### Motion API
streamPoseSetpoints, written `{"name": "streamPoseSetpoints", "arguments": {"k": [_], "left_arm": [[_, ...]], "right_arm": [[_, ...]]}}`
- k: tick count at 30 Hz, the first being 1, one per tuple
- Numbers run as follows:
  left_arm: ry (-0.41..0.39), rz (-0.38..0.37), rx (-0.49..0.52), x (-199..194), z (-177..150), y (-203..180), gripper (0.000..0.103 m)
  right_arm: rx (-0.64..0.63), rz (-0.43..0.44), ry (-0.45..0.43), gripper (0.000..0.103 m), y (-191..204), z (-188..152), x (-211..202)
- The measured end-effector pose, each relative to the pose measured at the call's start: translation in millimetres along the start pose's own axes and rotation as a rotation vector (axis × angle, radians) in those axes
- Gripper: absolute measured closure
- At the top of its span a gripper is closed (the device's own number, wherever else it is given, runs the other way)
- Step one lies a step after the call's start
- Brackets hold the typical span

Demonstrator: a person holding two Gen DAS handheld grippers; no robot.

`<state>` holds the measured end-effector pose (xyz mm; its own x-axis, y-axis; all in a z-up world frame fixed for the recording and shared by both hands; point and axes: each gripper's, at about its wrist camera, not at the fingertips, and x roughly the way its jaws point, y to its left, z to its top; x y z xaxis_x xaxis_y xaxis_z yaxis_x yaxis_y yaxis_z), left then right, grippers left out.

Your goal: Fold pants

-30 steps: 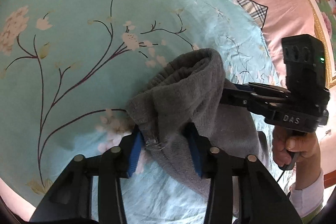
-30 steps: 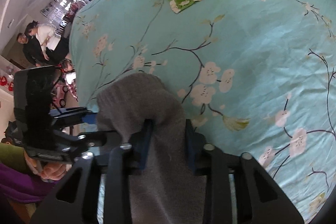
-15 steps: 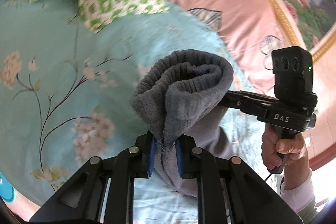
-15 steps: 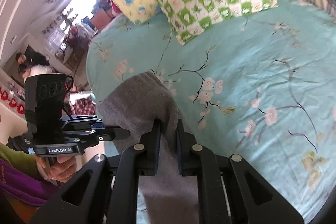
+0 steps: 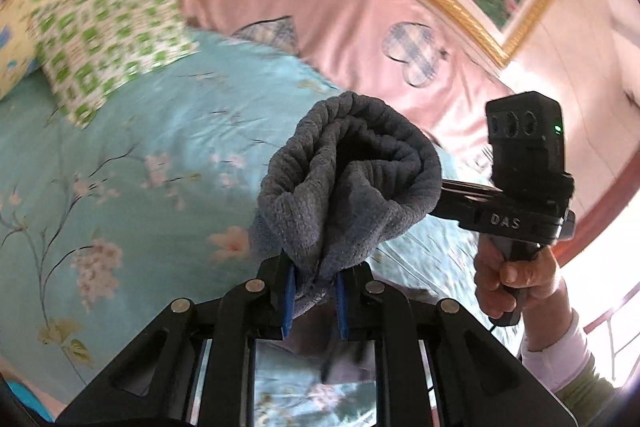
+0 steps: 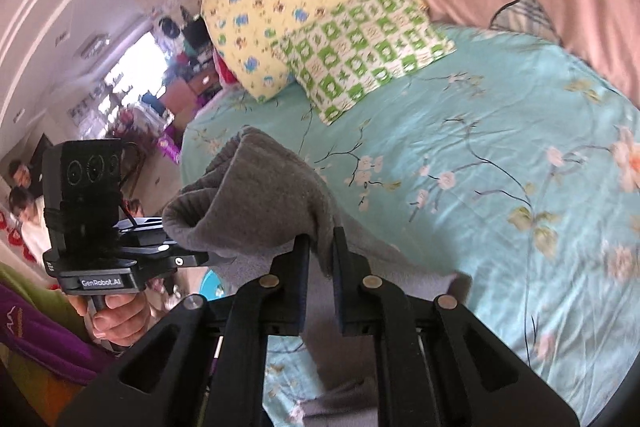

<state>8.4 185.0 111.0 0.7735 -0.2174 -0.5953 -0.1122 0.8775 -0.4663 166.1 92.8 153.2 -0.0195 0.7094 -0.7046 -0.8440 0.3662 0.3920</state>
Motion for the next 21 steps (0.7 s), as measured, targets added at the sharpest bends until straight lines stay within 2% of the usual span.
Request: {"name": "streamPoseSetpoints", "arguments": {"k": [4,9,21], "left_arm": [[0.044,-0.055,0.082,7,-14,-40,0.088],[0.106,-0.084,0.145,23,-31,-74,0.088],[0.234,-0.097,0.235,64,-63,-113,0.088]], "right_arm": [[0.049,0.004,-0.08,0.092,-7,-25,-30],[0.117,0.007,-0.175,0.093,-17,-62,-59],[0.24,-0.019,-0.229,0.094,-46,-134,-84]]}}
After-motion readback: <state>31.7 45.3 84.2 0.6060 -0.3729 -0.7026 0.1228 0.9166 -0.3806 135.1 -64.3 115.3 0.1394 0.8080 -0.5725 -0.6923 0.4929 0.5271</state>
